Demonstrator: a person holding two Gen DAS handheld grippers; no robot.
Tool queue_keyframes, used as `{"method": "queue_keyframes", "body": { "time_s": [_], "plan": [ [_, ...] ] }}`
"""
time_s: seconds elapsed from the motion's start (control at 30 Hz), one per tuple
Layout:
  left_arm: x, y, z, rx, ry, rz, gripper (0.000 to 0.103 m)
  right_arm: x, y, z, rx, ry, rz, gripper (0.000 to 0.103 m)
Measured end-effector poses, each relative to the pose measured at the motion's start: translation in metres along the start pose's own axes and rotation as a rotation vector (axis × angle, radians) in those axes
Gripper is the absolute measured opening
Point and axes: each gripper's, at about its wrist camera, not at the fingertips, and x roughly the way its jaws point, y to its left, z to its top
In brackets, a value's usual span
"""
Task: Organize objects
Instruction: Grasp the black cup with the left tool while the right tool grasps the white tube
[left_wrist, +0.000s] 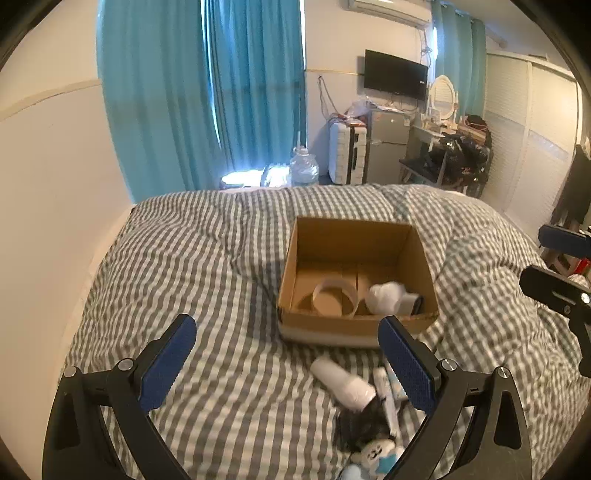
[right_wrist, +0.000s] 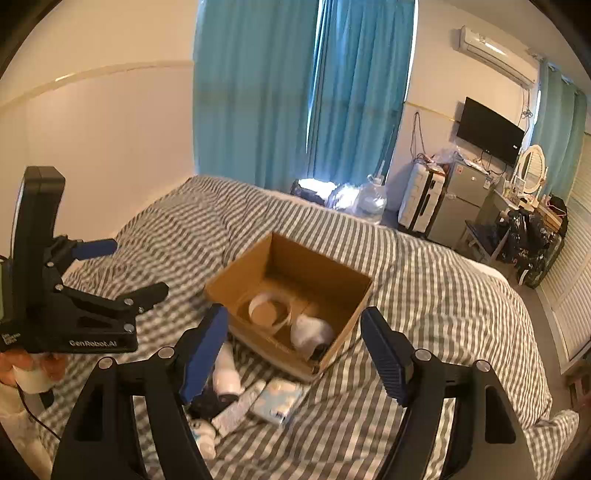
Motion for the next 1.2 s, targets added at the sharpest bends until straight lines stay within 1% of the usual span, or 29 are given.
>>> {"method": "queue_keyframes", "body": {
  "time_s": [0.07, 0.17, 0.33, 0.4, 0.53, 0.73, 0.83, 0.93, 1.0, 1.07, 1.1, 1.17, 1.2],
  "plan": [
    [0.004, -0.001, -0.013, -0.009, 0.019, 0.011, 0.101, 0.001, 0.004, -0.015, -0.005, 0.018, 0.004, 0.074],
    [0.015, -0.004, -0.033, -0.018, 0.059, 0.003, 0.101, 0.009, 0.007, -0.038, -0.007, 0.048, 0.002, 0.074],
    [0.037, -0.017, -0.066, 0.000, 0.117, 0.000, 0.101, 0.042, 0.007, -0.079, 0.007, 0.135, 0.016, 0.074],
    [0.045, -0.025, -0.078, 0.008, 0.146, -0.020, 0.101, 0.054, 0.007, -0.092, 0.014, 0.164, 0.004, 0.074],
    [0.064, -0.037, -0.093, 0.017, 0.206, -0.037, 0.101, 0.077, -0.003, -0.117, 0.064, 0.224, 0.006, 0.074],
    [0.099, -0.046, -0.112, 0.029, 0.304, -0.007, 0.101, 0.089, -0.008, -0.128, 0.091, 0.243, 0.013, 0.074],
    [0.106, -0.049, -0.115, 0.025, 0.316, -0.015, 0.101, 0.093, -0.013, -0.133, 0.109, 0.245, 0.028, 0.074],
    [0.112, -0.059, -0.116, 0.052, 0.329, -0.043, 0.101, 0.097, -0.015, -0.135, 0.125, 0.251, 0.039, 0.074],
    [0.117, -0.067, -0.118, 0.066, 0.353, -0.102, 0.101, 0.100, -0.016, -0.135, 0.136, 0.256, 0.044, 0.074],
    [0.122, -0.074, -0.122, 0.079, 0.383, -0.140, 0.101, 0.101, -0.018, -0.136, 0.144, 0.259, 0.045, 0.074],
    [0.123, -0.079, -0.124, 0.091, 0.394, -0.155, 0.100, 0.102, -0.018, -0.137, 0.149, 0.261, 0.044, 0.074],
    [0.121, -0.085, -0.126, 0.115, 0.401, -0.192, 0.091, 0.102, -0.019, -0.137, 0.154, 0.263, 0.043, 0.074],
    [0.120, -0.087, -0.127, 0.115, 0.409, -0.234, 0.075, 0.102, -0.019, -0.137, 0.154, 0.264, 0.041, 0.074]
  ]
}}
